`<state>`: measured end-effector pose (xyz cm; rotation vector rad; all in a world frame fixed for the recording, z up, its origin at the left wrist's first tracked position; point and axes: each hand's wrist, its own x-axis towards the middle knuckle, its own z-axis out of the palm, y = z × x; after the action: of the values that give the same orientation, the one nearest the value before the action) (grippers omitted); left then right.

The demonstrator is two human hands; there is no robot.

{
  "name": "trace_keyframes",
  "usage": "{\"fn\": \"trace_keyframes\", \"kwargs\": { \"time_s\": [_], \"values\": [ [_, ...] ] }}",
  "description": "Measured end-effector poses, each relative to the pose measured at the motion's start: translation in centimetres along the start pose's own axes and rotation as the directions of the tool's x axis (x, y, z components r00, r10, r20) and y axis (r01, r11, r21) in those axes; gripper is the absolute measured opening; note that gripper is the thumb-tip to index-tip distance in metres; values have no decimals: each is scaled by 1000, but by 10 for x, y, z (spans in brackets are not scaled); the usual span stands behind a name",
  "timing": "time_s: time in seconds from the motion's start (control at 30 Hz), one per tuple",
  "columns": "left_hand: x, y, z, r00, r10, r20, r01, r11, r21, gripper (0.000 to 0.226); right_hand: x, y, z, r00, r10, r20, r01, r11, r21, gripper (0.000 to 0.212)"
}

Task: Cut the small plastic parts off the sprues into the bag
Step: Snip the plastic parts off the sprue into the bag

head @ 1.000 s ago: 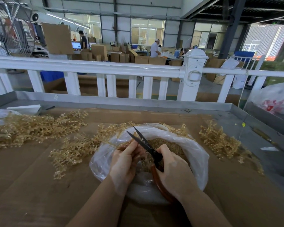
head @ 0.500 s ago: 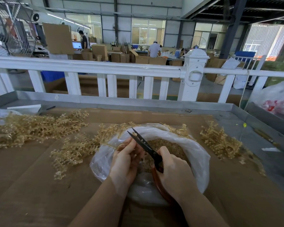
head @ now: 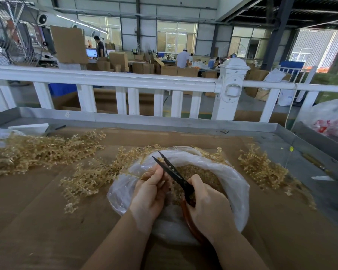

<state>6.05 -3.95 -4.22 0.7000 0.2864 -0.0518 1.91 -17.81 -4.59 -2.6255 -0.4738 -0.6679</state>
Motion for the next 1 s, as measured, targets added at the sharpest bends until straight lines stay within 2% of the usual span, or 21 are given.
{"fn": "trace_keyframes", "kwargs": {
  "time_s": [0.17, 0.37, 0.57, 0.77, 0.9, 1.0],
  "values": [
    [2, -1, -1, 1000, -7, 23, 7, 1000, -10, 11, 2, 0, 1, 1000, -9, 4, 9, 1000, -14, 24],
    [3, -2, -1, 1000, 2, 30, -1, 999, -42, 14, 2, 1, 2, 1000, -24, 4, 24, 999, -33, 28],
    [1, -2, -2, 998, 30, 55, -27, 998, -64, 10, -1, 1, 1, 998, -17, -62, 18, 1000, 10, 26],
    [3, -4, -1, 999, 32, -19, -33, 999, -38, 7, -4, 3, 2, 994, -16, -107, 20, 999, 38, 28],
    [6, -3, -1, 994, 35, -104, -40, 998, -50, 15, -4, 5, 4, 996, -2, -85, 3, 1000, 13, 35],
    [6, -3, -2, 997, 44, -67, -49, 997, -67, 7, -4, 6, 5, 996, 38, -83, -36, 999, 25, 36]
  ]
}}
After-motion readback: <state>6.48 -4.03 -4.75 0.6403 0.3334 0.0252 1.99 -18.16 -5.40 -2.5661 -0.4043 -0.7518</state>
